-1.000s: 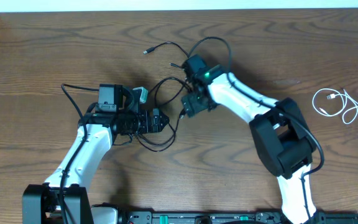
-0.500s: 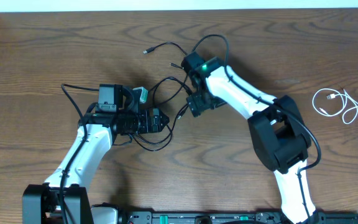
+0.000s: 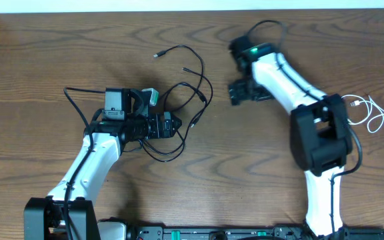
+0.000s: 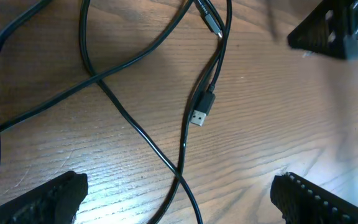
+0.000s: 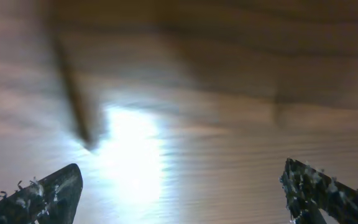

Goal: Untangle cables

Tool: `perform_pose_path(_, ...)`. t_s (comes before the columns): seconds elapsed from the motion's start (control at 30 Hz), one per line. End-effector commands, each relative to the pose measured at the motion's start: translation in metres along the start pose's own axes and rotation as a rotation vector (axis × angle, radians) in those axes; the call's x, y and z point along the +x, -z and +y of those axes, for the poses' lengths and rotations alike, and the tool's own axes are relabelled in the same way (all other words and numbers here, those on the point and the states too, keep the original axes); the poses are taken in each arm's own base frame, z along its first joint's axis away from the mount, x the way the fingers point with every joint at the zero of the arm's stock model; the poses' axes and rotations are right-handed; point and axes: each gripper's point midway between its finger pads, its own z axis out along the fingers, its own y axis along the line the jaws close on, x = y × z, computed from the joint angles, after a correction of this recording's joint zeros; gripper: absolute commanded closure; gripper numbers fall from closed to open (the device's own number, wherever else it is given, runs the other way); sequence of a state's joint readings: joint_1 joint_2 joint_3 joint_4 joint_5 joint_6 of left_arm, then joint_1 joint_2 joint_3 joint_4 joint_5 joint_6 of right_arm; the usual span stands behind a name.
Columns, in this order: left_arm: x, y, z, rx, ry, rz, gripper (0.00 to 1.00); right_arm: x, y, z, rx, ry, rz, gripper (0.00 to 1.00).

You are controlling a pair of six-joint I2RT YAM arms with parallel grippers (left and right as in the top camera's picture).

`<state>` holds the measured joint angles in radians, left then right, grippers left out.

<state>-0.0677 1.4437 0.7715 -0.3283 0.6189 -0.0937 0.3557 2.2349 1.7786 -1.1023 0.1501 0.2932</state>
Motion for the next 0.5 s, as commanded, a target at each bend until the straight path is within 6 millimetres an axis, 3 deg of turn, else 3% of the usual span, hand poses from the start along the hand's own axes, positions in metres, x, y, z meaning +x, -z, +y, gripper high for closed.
perform_pose_path(0.0,-0.002,0.003,-0.005,0.018,-0.007,-0.001,0.0,-0.004,-0.005,-0.019,-0.001,-0.078,0.016,0.01)
perform_pose_path(0.27,-0.008,0.003,-0.017,0.082,-0.037,-0.019,0.0,-0.008,-0.01,-0.053,0.012,-0.153,0.029,0.01)
perform_pose_path(0.47,-0.029,0.011,-0.028,0.109,0.012,-0.061,0.05,-0.008,-0.011,-0.059,0.012,-0.168,0.03,0.01)
